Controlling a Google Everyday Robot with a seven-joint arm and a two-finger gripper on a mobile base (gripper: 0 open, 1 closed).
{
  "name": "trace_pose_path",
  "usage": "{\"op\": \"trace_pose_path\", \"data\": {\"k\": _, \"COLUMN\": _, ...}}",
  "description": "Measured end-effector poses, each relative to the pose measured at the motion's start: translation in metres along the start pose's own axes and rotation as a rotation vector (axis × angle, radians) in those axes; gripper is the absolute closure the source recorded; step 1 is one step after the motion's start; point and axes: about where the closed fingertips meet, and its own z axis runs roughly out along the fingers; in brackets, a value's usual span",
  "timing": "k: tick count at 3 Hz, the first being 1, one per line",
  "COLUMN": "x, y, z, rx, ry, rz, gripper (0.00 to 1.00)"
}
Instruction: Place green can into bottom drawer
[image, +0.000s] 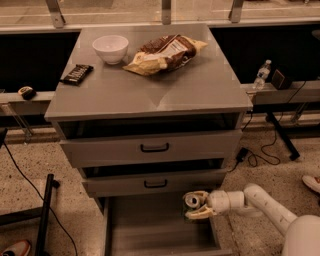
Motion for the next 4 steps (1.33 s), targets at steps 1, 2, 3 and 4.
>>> {"op": "trace_pose_path", "data": {"k": 1, "x": 0.018, "y": -0.003, "z": 0.004, "rx": 0.029, "ry": -0.016, "rz": -0.013, "gripper": 1.00}}
{"op": "trace_pose_path", "data": {"k": 2, "x": 0.036, "y": -0.008, "z": 0.009, "rx": 0.070, "ry": -0.039, "rz": -0.042, "gripper": 1.00}}
{"op": "trace_pose_path", "data": {"k": 3, "x": 0.081, "y": -0.009, "z": 0.034, "rx": 0.084, "ry": -0.001, "rz": -0.056, "gripper": 1.00}}
{"op": "trace_pose_path", "data": {"k": 4, "x": 0.116, "y": -0.011, "z": 0.054, "rx": 0.073, "ry": 0.040, "rz": -0.038, "gripper": 1.00}}
